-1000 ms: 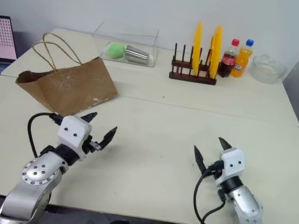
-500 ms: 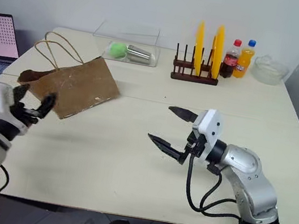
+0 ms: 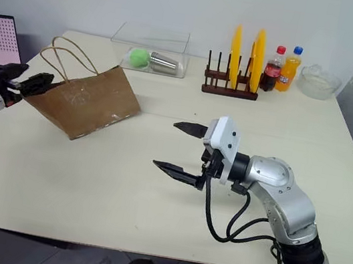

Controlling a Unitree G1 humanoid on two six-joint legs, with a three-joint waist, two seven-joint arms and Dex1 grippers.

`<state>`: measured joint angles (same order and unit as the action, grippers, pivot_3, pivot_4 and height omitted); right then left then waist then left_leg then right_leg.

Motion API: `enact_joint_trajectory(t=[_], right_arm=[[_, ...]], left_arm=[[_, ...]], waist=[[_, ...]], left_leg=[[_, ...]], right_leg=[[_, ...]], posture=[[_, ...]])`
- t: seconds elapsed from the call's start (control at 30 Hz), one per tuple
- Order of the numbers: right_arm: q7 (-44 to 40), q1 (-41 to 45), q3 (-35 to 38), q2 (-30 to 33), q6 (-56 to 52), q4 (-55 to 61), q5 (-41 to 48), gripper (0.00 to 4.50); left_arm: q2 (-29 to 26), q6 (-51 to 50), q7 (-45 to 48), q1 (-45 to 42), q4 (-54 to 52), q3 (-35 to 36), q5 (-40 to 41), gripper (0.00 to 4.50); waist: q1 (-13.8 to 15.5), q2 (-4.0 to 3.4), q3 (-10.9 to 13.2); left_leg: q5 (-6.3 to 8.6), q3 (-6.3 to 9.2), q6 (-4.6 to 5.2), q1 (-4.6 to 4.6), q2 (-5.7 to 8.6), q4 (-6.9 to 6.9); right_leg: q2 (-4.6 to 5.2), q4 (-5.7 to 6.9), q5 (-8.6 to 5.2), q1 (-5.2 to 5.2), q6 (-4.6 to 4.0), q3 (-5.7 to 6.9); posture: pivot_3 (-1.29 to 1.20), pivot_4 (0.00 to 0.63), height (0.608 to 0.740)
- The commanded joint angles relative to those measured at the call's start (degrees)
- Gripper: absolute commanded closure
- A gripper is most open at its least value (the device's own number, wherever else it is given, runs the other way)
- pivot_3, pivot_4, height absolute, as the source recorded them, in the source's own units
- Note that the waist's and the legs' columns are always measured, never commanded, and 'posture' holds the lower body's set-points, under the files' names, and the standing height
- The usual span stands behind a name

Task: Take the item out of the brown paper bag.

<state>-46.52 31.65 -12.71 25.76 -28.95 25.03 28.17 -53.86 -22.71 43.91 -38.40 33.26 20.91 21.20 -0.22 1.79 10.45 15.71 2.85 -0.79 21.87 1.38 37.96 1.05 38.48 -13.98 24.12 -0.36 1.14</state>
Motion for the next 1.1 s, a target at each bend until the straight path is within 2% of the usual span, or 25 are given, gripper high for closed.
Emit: enact_joint_trajectory(t=[0.03, 0.13, 0.27, 0.53, 0.67, 0.97, 1.1], right_arm=[[0.1, 2.1, 0.4, -0.3, -0.7, 1.5, 0.3, 0.0], [0.3, 3.0, 0.4, -0.2, -1.8, 2.2, 0.6, 0.0], [0.9, 4.0, 0.7, -0.4, -3.4, 3.3, 1.2, 0.0], [1.9, 4.6, 1.8, -0.3, -6.4, 5.5, 2.0, 0.0], [2.5, 4.8, 2.3, 0.0, -7.4, 6.2, 2.5, 0.0], [3.7, 4.7, 2.8, 0.9, -8.6, 7.2, 3.1, 0.0], [4.2, 4.3, 3.1, 1.1, -9.0, 7.8, 3.1, 0.0]], left_arm=[[-2.1, 5.7, 4.6, -9.3, 13.6, -4.6, -5.1, 0.74], [-1.4, 9.2, 5.3, -17.7, 25.5, -7.6, -8.8, 0.74], [0.2, 11.5, 4.3, -24.4, 34.5, -8.8, -11.5, 0.74], [2.5, 10.3, 1.0, -29.8, 41.3, -8.4, -14.0, 0.74], [3.5, 10.2, -1.5, -31.4, 42.3, -7.8, -14.3, 1.62], [5.4, 10.2, -2.9, -33.5, 42.8, -7.8, -15.7, 4.46], [5.2, 10.6, -2.5, -34.5, 42.6, -7.4, -15.9, 4.46]], waist=[[0.0, 0.01, 0.0], [0.0, 0.04, 0.0], [-0.1, 0.07, 0.0], [-0.3, 0.09, 0.0], [-0.3, 0.1, 0.0], [-0.3, 0.1, 0.0], [-0.3, 0.11, 0.0]], left_leg=[[0.0, 0.0, 0.0, 0.0, 0.02, 0.02], [0.0, -0.01, 0.0, 0.04, 0.02, 0.02], [0.0, 0.0, 0.0, 0.07, 0.01, 0.03], [0.0, 0.02, 0.0, 0.07, 0.01, 0.03], [0.0, 0.05, 0.0, 0.07, 0.01, 0.03], [0.0, 0.04, 0.0, 0.07, 0.02, 0.04], [0.0, 0.04, 0.0, 0.08, 0.02, 0.04]], right_leg=[[0.02, 0.06, 0.05, 0.0, -0.08, -0.01], [0.02, 0.07, 0.07, 0.04, -0.11, 0.01], [0.02, 0.09, 0.05, 0.07, -0.06, 0.02], [0.03, 0.14, 0.01, 0.08, 0.01, 0.04], [0.05, 0.16, 0.01, 0.09, 0.01, 0.05], [0.06, 0.17, 0.03, 0.09, -0.02, 0.05], [0.06, 0.18, 0.03, 0.11, -0.02, 0.05]], posture=[[0.0, 0.15, 0.74], [0.0, 0.15, 0.74], [0.0, 0.15, 0.74], [0.0, 0.15, 0.74], [0.0, 0.15, 0.74], [0.0, 0.15, 0.74], [0.0, 0.15, 0.74]])
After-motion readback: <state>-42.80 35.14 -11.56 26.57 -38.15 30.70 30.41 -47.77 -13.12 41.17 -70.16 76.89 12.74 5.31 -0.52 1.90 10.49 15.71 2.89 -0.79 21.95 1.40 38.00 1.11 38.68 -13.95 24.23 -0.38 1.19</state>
